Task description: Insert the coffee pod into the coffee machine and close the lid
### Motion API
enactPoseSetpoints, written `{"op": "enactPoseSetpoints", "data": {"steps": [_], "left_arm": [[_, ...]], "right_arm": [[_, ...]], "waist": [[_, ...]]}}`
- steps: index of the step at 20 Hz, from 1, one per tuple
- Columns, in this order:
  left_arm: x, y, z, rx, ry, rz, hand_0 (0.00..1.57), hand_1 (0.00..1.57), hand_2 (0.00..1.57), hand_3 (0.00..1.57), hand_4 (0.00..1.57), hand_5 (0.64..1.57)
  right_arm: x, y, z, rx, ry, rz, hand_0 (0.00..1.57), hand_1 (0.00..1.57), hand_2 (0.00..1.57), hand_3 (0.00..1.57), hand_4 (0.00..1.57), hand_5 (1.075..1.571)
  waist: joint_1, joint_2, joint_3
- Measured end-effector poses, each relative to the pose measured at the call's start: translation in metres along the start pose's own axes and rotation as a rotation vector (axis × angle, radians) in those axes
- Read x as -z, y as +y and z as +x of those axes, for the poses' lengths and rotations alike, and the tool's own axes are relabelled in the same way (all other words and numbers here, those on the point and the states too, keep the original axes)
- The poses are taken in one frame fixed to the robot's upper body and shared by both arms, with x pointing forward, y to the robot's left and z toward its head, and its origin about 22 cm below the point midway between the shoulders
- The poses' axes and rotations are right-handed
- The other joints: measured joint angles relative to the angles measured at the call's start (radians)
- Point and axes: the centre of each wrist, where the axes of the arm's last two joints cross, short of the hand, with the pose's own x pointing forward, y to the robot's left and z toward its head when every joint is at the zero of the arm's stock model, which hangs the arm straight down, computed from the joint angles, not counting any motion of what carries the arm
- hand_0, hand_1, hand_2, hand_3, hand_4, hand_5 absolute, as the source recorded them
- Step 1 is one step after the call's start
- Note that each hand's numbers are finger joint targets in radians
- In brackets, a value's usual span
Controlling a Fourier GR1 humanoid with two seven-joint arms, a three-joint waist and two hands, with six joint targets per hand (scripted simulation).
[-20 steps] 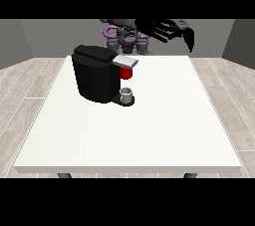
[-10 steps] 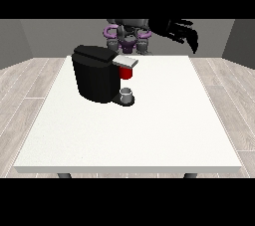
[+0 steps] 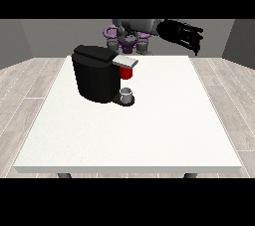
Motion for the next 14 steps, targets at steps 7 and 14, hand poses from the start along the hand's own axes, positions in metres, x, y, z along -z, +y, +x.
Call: {"op": "enactPoseSetpoints", "data": {"steps": [7, 14], "left_arm": [[0.006, -0.005, 0.005, -0.002, -0.005, -0.019, 0.0, 0.0, 0.0, 0.0, 0.26, 1.571], [-0.019, -0.006, -0.023, -0.037, 0.105, 0.021, 0.0, 0.0, 0.0, 0.0, 0.27, 1.571]], "right_arm": [[-0.002, 0.013, -0.006, 0.036, -0.044, 0.026, 0.0, 0.0, 0.0, 0.0, 0.0, 1.571], [-0.031, 0.057, -0.052, 0.126, -0.076, 0.138, 0.0, 0.0, 0.0, 0.0, 0.26, 1.571]], "waist": [[-0.012, 0.0, 0.0002], [-0.089, -0.118, 0.0002]]}}
